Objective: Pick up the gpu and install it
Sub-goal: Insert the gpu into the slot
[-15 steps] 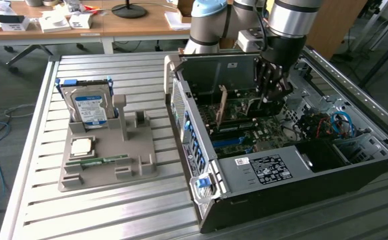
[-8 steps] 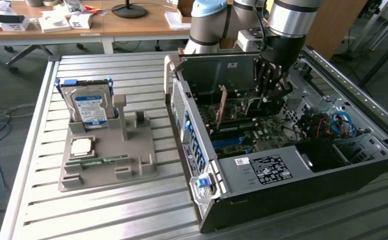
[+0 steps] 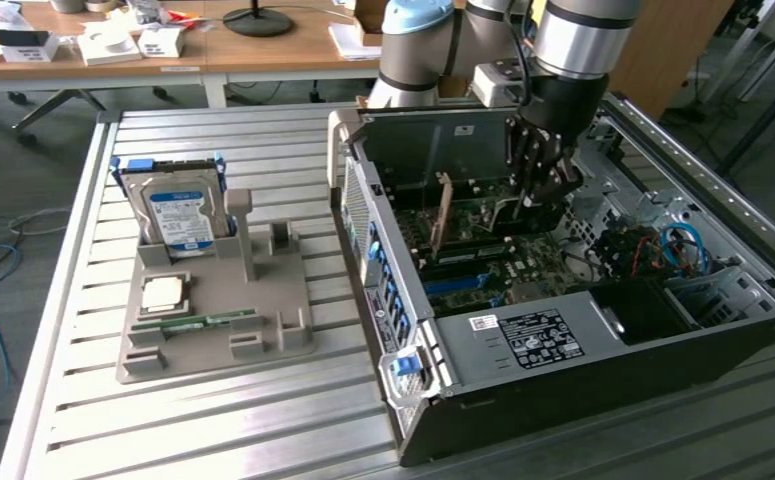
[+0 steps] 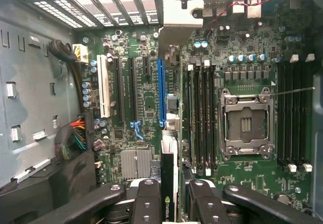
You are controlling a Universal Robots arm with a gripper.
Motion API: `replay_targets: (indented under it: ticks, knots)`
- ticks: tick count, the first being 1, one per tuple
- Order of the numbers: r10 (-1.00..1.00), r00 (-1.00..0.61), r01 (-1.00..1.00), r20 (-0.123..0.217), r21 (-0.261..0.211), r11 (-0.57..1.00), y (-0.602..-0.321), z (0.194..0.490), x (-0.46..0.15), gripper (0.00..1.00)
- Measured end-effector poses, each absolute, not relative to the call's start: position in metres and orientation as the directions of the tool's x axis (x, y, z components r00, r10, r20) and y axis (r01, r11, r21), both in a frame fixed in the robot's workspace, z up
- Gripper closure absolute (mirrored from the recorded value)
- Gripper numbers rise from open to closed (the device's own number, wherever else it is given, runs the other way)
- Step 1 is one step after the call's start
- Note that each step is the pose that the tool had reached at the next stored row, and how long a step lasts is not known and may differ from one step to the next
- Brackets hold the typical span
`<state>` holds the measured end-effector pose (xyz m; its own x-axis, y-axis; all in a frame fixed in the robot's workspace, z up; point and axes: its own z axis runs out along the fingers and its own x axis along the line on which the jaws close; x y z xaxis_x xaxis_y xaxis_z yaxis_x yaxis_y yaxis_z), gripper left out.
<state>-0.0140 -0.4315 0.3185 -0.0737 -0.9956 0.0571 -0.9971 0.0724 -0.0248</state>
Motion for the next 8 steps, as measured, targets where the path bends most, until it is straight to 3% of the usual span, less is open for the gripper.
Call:
replay_targets:
  ticks: [8]
  knots:
    - [-0.996,-0.074,-0.997,0.057,-0.025,0.072,-0.4314,0.3182,-0.0153,0.74]
